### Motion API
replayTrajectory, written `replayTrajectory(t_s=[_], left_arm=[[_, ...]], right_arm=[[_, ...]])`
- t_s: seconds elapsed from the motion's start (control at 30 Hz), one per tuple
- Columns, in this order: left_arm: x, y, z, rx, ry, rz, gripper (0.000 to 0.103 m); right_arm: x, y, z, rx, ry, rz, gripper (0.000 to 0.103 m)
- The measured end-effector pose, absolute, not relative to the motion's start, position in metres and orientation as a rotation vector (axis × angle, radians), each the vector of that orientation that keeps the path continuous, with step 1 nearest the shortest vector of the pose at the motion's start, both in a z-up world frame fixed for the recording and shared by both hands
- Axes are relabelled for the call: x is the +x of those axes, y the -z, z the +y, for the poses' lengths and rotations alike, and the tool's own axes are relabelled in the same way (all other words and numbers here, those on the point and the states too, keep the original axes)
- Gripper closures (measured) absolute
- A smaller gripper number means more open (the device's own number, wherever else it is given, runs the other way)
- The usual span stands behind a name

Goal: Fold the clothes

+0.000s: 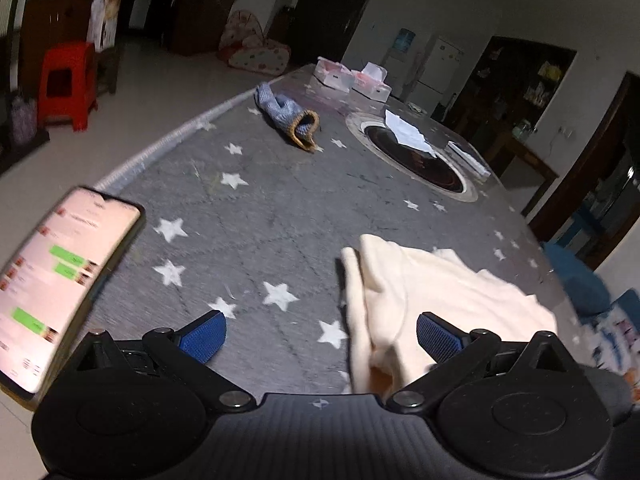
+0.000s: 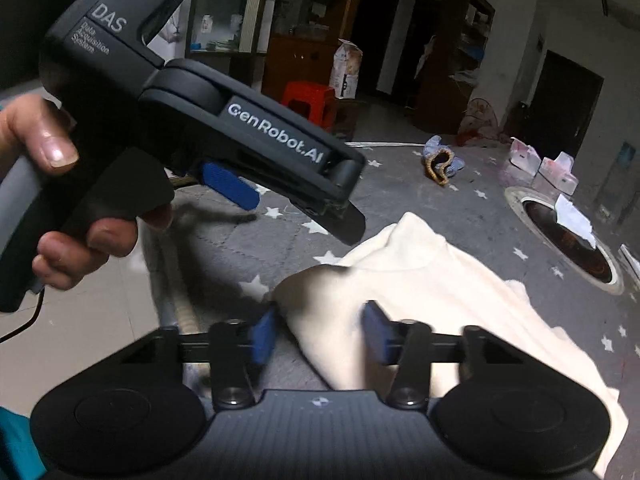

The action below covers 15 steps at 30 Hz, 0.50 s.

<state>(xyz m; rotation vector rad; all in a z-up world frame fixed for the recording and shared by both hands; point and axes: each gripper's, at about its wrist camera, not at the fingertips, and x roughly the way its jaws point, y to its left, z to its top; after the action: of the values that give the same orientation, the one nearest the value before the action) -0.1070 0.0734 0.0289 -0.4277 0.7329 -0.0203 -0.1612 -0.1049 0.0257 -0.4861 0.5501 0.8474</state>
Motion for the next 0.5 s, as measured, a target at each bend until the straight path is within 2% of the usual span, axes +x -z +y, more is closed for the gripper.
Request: replayTrajectory(t_s=[0.03, 0.1, 0.13, 0.5], left_arm=[[-0.105, -0.028, 0.073, -0.449, 0.028, 0.739, 0.0], [-0.102, -0.027, 0.074, -0.505, 0.038, 0.75, 0.0], [-0.1, -0.026, 0.074, -0.537, 0.043, 0.756, 0.0], [-0.072, -0.018, 0.063, -0.78, 0.117, 0.806, 0.001]], right_arm=[[-0.161, -0.026, -0.105, -0.481, -0.846, 0.55, 0.079], [-0.158, -0.03, -0.111, -0.429, -0.85, 0.548, 0.089], [-0.157, -0.032, -0.113, -0.406, -0.852, 0.549, 0.091], [-0.132, -0.065, -0.168, -0.099, -0.865, 0.588, 0.095]])
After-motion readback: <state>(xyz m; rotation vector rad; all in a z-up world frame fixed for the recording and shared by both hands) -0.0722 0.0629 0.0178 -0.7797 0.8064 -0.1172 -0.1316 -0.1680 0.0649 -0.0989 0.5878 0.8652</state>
